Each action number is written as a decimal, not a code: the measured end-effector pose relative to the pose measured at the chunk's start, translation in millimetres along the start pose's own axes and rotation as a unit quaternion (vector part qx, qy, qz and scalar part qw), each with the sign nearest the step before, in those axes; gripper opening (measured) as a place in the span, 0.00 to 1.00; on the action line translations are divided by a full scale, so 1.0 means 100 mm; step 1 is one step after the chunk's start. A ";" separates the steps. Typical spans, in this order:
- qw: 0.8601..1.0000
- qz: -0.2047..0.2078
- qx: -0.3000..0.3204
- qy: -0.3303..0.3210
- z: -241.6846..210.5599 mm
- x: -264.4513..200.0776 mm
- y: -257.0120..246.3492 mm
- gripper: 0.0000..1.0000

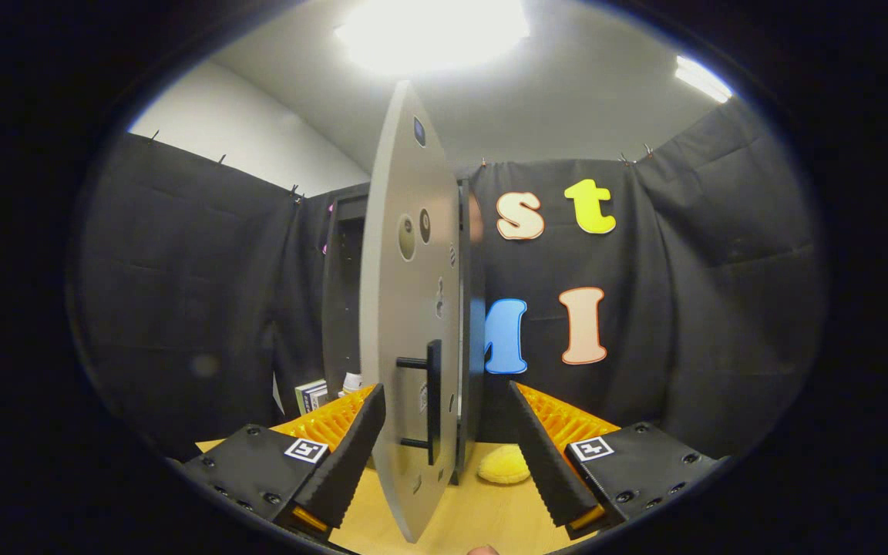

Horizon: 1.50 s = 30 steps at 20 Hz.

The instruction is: Open the shoe cabinet door, grab the shoes and put them into the shoe cabinet, then close the shoe cabinet door.

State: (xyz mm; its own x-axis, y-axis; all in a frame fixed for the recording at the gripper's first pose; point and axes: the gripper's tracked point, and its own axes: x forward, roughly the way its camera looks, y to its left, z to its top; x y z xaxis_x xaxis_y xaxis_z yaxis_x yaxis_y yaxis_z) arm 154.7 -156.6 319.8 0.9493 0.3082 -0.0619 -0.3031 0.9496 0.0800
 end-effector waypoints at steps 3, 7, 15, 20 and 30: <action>0.999 0.024 0.030 0.017 -0.10 0.13 -0.07 0.98; 0.997 0.059 0.040 0.034 -0.22 0.36 0.07 0.97; 0.990 0.125 0.050 0.041 -0.25 0.63 0.58 0.96; 0.985 0.160 0.050 0.042 -0.30 0.89 1.10 0.96; 0.987 0.161 -0.030 0.004 -0.32 1.65 1.99 0.98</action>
State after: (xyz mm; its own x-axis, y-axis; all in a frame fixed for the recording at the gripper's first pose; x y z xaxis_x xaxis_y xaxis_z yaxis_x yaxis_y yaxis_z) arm 248.0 85.0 293.9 0.8028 0.5941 -0.0506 -0.5929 0.8044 0.0386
